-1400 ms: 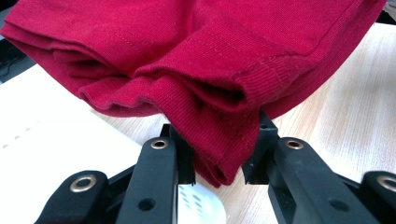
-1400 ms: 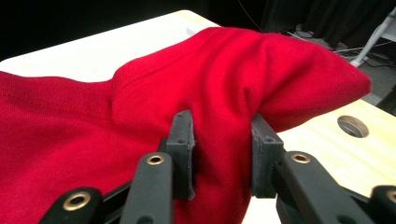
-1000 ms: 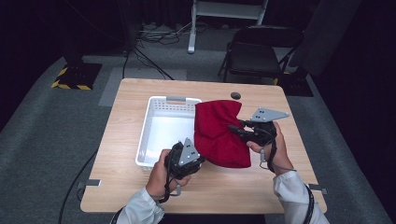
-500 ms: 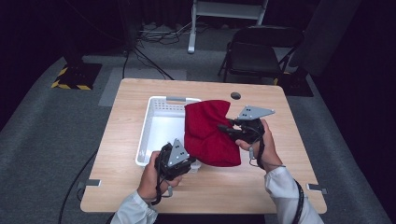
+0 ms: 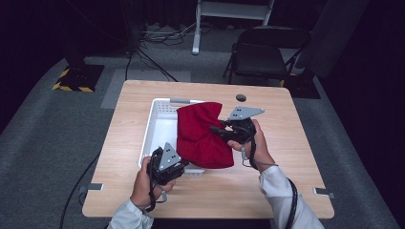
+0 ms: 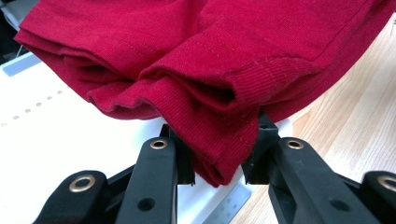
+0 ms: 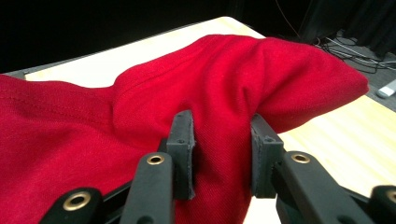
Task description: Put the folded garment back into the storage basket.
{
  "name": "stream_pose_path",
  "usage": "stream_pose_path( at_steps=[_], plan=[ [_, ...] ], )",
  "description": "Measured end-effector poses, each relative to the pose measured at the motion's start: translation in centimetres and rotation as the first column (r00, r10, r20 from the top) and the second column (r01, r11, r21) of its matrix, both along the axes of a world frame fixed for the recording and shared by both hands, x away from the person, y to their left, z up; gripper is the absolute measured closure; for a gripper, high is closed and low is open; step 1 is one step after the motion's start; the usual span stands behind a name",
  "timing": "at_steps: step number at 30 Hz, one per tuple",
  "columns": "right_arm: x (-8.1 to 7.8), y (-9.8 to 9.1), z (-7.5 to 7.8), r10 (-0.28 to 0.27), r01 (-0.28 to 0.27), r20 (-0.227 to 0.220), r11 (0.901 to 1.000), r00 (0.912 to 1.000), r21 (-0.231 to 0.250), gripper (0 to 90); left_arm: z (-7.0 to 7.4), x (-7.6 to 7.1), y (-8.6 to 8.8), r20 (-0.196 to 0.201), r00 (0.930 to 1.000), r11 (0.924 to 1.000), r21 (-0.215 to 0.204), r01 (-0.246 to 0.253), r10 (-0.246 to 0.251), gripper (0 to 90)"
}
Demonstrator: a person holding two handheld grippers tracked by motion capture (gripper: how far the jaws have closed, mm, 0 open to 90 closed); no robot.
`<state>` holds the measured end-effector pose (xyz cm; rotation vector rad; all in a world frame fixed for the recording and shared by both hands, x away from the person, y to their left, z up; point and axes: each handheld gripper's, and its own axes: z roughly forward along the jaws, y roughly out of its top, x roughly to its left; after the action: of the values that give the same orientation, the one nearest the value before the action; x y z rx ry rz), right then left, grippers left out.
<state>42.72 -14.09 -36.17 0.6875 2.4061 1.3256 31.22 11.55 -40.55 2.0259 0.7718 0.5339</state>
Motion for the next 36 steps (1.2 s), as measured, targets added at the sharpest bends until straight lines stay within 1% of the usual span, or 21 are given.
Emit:
stream_pose_path(
  at_steps=[2, 3, 6, 7, 9, 12, 15, 16, 17, 23, 32, 36],
  plan=[
    [0.2, 0.7, -0.2, 0.008, -0.009, -0.001, 0.9999, 1.0, -0.005, 67.4, -0.1, -0.1, 0.3, -0.003, 1.0, 1.0, 0.0, -0.009, 0.009, 70.0],
    [0.2, 0.7, -0.2, 0.008, -0.009, -0.001, 0.9999, 1.0, -0.005, 67.4, -0.1, -0.1, 0.5, -0.002, 0.9999, 0.9999, 0.002, -0.013, 0.013, 70.0],
    [0.5, 1.5, -0.3, 0.015, -0.015, -0.004, 0.9999, 0.9999, -0.005, 67.3, -0.2, -0.1, 1.0, -0.005, 0.9996, 0.9996, 0.001, -0.029, 0.029, 70.0],
    [0.5, 1.5, -0.3, 0.015, -0.015, -0.004, 0.9999, 0.9999, -0.005, 67.3, -0.2, -0.1, 1.1, -0.003, 0.9994, 0.9994, 0.0, -0.035, 0.035, 70.0],
    [0.7, 2.1, -0.4, 0.02, -0.02, -0.006, 0.9998, 0.9998, -0.002, 67.4, -0.2, -0.1, 1.4, -0.001, 0.999, 0.999, 0.006, -0.045, 0.045, 70.0],
    [0.8, 2.5, -0.5, 0.021, -0.021, -0.007, 0.9998, 0.9997, -0.001, 67.3, -0.3, -0.1, 1.9, -0.004, 0.9979, 0.998, 0.001, -0.064, 0.064, 70.0],
    [1.0, 3.1, -0.7, 0.022, -0.022, -0.009, 0.9998, 0.9997, 0.001, 67.3, -0.5, 0.0, 2.5, -0.01, 0.9965, 0.9966, 0.0, -0.083, 0.083, 69.9],
    [1.0, 3.6, -0.8, 0.023, -0.023, -0.009, 0.9997, 0.9997, -0.001, 67.3, -0.6, 0.1, 2.7, -0.012, 0.9959, 0.996, 0.004, -0.089, 0.089, 69.8],
    [1.0, 3.6, -0.8, 0.023, -0.023, -0.009, 0.9997, 0.9997, -0.001, 67.3, -0.7, 0.1, 2.8, -0.013, 0.9953, 0.9953, 0.007, -0.096, 0.096, 69.8],
    [1.5, 5.1, -1.6, 0.03, -0.031, -0.02, 0.9995, 0.9993, -0.005, 67.3, -1.2, 0.2, 4.0, -0.028, 0.991, 0.9914, 0.011, -0.13, 0.131, 69.8],
    [2.2, 6.4, -3.3, 0.032, -0.032, -0.05, 0.9995, 0.9983, 0.001, 67.3, -1.9, 0.4, 4.8, -0.048, 0.986, 0.9863, 0.049, -0.157, 0.16, 69.6],
    [2.3, 6.7, -3.6, 0.029, -0.029, -0.056, 0.9996, 0.998, 0.005, 67.3, -2.2, 0.6, 5.1, -0.057, 0.9832, 0.9837, 0.058, -0.17, 0.173, 69.5]
  ],
)
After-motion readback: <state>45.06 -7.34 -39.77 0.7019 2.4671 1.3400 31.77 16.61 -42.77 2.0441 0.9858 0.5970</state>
